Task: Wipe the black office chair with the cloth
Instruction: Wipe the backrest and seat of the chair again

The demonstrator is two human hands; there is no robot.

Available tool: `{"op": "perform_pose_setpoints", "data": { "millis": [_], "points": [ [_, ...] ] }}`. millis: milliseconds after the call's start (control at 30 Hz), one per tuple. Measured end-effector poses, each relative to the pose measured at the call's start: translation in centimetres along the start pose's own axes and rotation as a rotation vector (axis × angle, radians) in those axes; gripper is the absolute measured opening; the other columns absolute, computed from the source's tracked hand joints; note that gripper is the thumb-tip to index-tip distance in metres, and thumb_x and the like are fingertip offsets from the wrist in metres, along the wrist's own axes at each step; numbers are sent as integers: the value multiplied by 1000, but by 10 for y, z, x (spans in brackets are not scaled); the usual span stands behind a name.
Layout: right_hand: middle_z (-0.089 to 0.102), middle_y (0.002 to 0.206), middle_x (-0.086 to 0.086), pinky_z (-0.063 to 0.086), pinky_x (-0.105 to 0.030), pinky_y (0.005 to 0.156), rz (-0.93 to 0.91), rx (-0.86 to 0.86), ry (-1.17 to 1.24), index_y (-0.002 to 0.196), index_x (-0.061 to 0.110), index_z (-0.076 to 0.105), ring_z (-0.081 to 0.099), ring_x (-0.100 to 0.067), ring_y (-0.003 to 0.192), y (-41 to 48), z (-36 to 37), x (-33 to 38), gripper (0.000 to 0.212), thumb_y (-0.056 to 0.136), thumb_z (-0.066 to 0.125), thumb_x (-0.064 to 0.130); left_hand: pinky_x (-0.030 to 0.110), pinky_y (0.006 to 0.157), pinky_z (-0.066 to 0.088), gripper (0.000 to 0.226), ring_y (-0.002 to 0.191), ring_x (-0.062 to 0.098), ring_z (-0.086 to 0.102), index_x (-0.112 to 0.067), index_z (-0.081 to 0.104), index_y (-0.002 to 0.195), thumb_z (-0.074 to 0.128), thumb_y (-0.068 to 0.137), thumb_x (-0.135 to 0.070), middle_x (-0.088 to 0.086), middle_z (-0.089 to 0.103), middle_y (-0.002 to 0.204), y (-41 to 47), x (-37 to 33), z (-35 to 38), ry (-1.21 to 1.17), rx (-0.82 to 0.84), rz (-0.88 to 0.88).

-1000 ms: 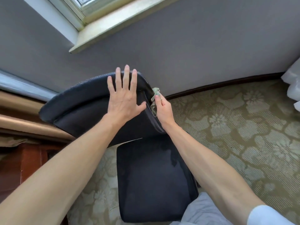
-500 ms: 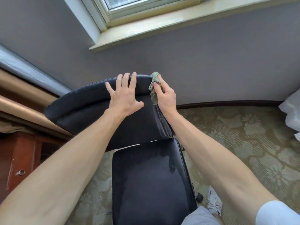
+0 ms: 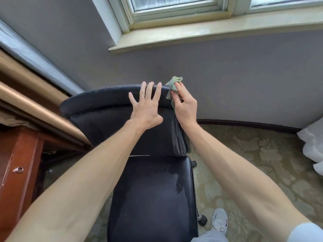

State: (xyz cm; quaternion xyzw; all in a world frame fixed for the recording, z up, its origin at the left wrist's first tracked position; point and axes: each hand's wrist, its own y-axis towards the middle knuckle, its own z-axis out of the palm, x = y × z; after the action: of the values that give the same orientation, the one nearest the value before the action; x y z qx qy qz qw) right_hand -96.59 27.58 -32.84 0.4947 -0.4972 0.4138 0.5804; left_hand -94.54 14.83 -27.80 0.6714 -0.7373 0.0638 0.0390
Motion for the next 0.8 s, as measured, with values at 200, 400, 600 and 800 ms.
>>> {"op": "perform_pose_setpoints", "data": {
  "millis": [200, 400, 600, 800],
  "points": [
    [54, 139, 1, 35, -23, 111, -36, 107, -41, 132, 14, 58, 46, -3, 130, -4, -18, -13, 39, 94, 61, 12, 69, 111, 4, 109, 148, 24, -15, -24, -7, 154, 64, 71, -26, 4, -5, 161, 0, 1, 1, -70, -2, 21],
    [60, 132, 6, 40, -27, 108, 107, 39, 26, 137, 19, 52, 54, -1, 122, -20, -25, -18, 44, 94, 61, 17, 69, 110, 0, 122, 148, 25, -14, -23, -12, 154, 66, 70, -68, 3, -6, 161, 2, 12, 3, -25, -10, 123],
    [45, 146, -1, 28, -23, 115, -72, -85, -211, 137, 13, 51, 37, -2, 135, -31, -19, -17, 41, 97, 55, 14, 68, 109, -9, 123, 146, 34, -18, -31, -14, 152, 70, 68, -59, -3, -8, 161, 4, 30, 7, 0, -40, 278],
    [38, 148, -1, 19, -15, 115, -294, -202, -533, 135, 13, 54, 28, -16, 142, -58, 4, -40, 37, 98, 53, 16, 72, 108, -6, 124, 146, 36, -13, -29, -16, 152, 71, 66, -53, -2, -11, 161, 10, 45, 13, 57, -59, 403]
  ]
}}
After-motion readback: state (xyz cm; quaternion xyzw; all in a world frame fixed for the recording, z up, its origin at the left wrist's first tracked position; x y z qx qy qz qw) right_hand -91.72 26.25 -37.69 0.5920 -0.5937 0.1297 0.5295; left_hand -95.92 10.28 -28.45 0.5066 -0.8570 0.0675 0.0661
